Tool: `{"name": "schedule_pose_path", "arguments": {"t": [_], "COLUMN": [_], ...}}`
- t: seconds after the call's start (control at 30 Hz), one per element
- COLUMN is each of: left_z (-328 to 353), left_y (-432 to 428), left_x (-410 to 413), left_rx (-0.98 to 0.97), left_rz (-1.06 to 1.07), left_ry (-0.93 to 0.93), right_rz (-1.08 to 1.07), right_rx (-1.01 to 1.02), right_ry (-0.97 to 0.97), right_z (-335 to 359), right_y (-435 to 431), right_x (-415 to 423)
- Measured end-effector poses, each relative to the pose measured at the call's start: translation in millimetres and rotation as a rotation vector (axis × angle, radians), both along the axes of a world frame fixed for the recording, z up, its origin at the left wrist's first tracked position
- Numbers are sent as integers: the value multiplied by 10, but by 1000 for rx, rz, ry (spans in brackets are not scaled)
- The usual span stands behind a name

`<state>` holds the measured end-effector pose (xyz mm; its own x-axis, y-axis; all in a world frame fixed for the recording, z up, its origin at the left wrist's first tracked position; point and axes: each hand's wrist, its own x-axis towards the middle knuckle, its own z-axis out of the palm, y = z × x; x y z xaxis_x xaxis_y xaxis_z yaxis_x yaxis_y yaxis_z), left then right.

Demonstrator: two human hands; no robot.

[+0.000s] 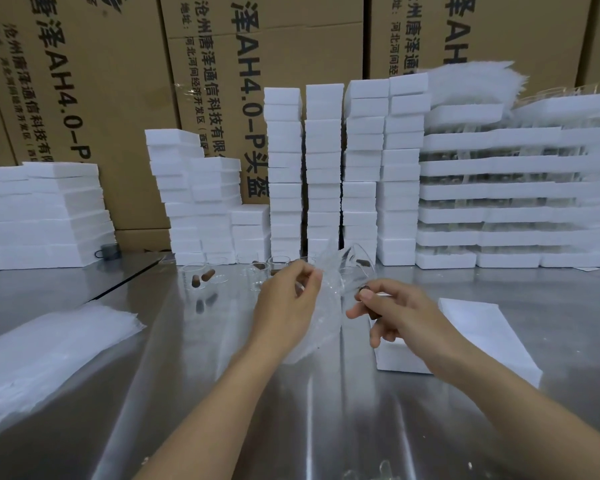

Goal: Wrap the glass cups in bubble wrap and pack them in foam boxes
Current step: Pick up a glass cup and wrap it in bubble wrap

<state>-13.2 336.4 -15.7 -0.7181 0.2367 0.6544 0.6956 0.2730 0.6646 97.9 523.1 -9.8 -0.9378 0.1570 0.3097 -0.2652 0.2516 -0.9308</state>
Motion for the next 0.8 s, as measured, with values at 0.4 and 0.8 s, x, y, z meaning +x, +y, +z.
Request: {"name": "schedule_pose_path", "arguments": {"t": [0.4,0.8], "left_z": [67,-22], "left_y": [46,103], "left_x": [116,166], "left_rx": [236,50], "left_rz": [-106,-35], "left_ry": [-129,-269], "right_rz": [-113,-147], "right_rx": [-52,-104], "right_ry": [-16,79], "right_z": [-31,-35], "right_y": [16,-69], "right_x": [-58,-58]}}
